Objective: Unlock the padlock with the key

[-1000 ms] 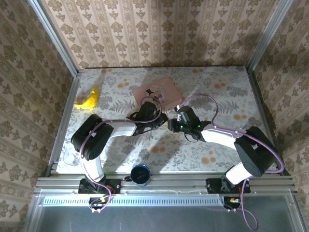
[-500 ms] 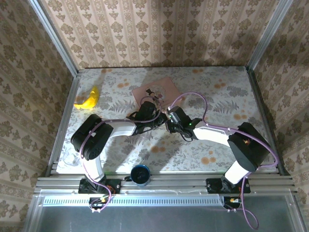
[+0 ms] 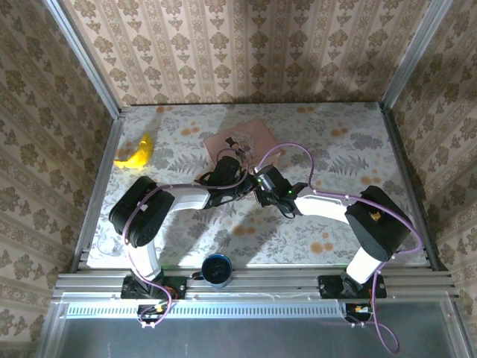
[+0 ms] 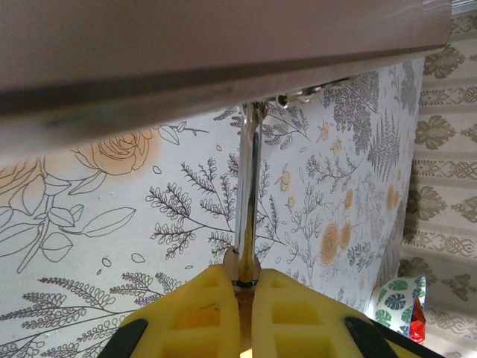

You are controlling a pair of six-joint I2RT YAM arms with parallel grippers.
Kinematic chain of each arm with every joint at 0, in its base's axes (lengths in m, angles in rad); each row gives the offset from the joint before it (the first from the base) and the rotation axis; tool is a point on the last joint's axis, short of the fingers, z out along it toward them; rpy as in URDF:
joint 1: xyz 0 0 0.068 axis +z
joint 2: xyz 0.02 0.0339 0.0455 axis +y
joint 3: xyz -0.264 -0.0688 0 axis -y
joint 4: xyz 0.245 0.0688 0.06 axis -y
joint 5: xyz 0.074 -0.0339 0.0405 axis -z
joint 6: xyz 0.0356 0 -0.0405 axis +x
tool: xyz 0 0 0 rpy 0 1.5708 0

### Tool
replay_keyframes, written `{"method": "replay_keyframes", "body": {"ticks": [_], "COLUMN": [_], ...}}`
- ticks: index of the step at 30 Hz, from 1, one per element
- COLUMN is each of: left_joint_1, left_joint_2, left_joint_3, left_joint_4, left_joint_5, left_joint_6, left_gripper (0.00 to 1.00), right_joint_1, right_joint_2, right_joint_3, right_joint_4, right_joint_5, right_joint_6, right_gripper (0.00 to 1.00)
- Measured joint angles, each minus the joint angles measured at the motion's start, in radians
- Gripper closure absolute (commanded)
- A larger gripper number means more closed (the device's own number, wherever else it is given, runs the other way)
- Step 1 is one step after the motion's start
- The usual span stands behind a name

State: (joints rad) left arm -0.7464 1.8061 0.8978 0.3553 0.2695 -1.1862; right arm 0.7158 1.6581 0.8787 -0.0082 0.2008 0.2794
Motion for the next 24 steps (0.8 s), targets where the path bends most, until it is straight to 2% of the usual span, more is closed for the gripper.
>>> {"method": "replay_keyframes", "body": {"ticks": [7, 16, 19, 22, 24], "left_joint_1": [0.002, 0.004, 0.008, 0.01, 0.013], "left_joint_2": [0.0, 0.0, 0.0, 0.0, 0.0], "left_joint_3": [0.007, 0.007, 0.007, 0.007, 0.007], "left_joint_4": [-0.016, -0.022, -0.018, -0.014, -0.013], "left_joint_5": [0.004, -0.023, -0.023, -0.023, -0.023], "left_joint_6": [0.0, 0.0, 0.0, 0.0, 0.0], "left_gripper": [1.0, 1.0, 1.0, 1.0, 1.0], "right_joint_1": [0.003, 0.016, 0.016, 0.002, -0.025], "right_joint_2": [0.034, 0.053, 0.053, 0.053, 0.052], "right_joint_3": [-0.017, -0.054, -0.063, -0.063, -0.063], "right_joint_4": [0.078, 0.187, 0.212, 0.217, 0.218], "right_joint_5": [0.015, 0.066, 0.074, 0.05, -0.011], "right_joint_6": [-0.066, -0.105, -0.106, -0.102, -0.09], "right_gripper": [0.76, 0.97, 1.0, 1.0, 1.0]}}
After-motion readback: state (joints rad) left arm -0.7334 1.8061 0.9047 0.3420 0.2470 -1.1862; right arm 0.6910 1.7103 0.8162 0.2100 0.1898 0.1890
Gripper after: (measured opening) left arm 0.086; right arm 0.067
